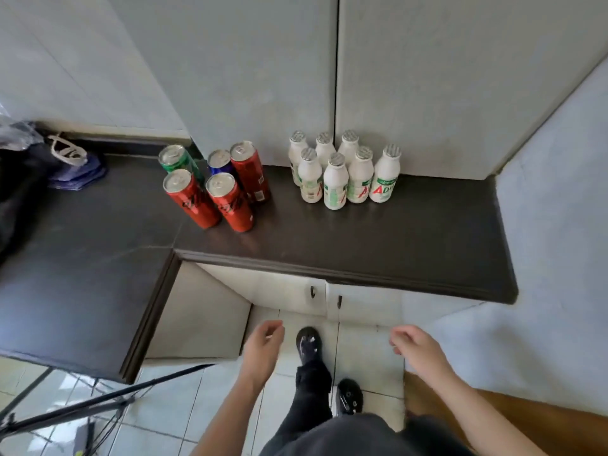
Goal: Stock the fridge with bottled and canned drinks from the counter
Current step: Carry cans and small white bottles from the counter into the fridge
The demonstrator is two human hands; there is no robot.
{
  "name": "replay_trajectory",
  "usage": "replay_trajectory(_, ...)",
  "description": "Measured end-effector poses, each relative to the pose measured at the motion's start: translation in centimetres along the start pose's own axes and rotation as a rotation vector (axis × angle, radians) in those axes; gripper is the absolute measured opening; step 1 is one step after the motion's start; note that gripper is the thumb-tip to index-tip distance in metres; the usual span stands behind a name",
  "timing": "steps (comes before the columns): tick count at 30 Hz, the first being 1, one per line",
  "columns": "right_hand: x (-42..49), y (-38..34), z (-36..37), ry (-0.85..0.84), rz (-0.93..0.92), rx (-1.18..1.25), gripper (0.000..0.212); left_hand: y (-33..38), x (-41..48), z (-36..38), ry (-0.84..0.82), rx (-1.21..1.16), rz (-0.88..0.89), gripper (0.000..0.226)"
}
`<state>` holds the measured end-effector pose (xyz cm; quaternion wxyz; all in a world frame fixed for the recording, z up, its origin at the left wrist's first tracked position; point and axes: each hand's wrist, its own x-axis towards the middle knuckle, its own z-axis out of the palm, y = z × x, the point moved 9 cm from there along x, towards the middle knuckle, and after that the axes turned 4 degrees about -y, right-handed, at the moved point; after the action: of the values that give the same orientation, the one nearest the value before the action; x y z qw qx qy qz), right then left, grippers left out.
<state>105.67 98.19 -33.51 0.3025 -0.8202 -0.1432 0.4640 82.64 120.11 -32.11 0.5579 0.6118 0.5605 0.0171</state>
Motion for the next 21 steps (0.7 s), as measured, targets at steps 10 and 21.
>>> replay_trajectory(10, 4.6, -13.8, -1.6, 0.085, -0.172, 0.033, 0.016, 13.2, 7.5, -10.4, 0.466, -0.28, 0.26, 0.037)
replay_trajectory(21, 5.1, -32.9, -1.6, 0.39, -0.635, -0.235, 0.016, 19.2, 11.0, -13.0, 0.429, -0.154, 0.436, 0.073)
